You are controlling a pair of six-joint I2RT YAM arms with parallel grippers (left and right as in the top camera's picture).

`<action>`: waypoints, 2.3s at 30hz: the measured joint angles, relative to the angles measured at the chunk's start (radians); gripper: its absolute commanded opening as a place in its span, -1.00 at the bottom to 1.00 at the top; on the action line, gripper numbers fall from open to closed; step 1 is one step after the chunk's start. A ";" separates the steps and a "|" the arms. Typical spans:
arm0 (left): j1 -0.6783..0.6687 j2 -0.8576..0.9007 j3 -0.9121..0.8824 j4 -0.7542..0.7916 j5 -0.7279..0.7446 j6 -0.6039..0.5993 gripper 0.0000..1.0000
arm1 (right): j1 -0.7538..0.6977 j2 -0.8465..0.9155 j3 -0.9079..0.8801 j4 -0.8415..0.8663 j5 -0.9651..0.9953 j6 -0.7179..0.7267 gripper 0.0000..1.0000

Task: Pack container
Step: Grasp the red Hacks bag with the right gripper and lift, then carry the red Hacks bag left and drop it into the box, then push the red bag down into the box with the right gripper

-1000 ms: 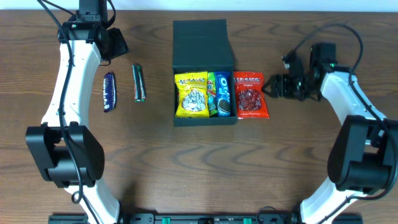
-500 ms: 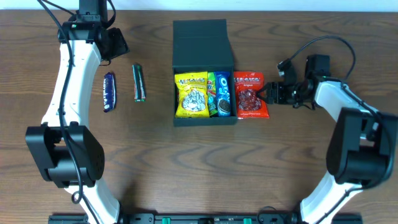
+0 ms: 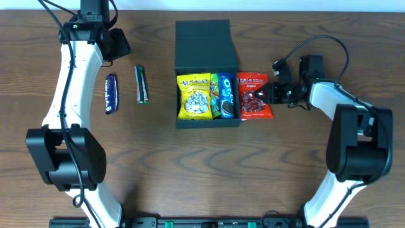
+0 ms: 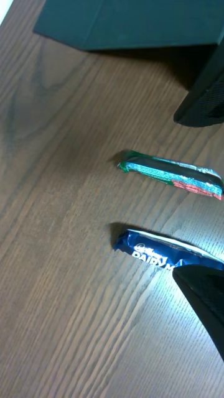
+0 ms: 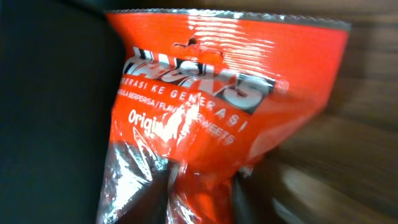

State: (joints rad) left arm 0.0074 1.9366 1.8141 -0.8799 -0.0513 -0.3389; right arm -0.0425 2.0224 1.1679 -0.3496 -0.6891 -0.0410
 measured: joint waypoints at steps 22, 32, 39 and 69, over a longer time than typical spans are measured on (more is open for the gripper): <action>0.000 0.000 0.000 0.002 0.000 0.000 0.45 | 0.047 -0.093 0.435 -0.294 -0.047 0.103 -0.97; 0.000 0.000 0.000 0.002 0.000 0.000 0.45 | 0.262 -0.108 0.392 -0.240 -0.168 0.273 -0.97; 0.000 0.000 0.000 0.001 0.000 0.000 0.46 | 0.370 -0.098 0.246 -0.080 -0.101 0.479 -0.97; 0.000 0.000 0.000 -0.006 0.000 0.004 0.52 | 0.475 -0.103 0.244 -0.004 0.154 0.643 0.99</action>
State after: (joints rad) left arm 0.0074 1.9366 1.8141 -0.8864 -0.0513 -0.3347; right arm 0.4328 1.9198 1.4117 -0.3538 -0.5346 0.6018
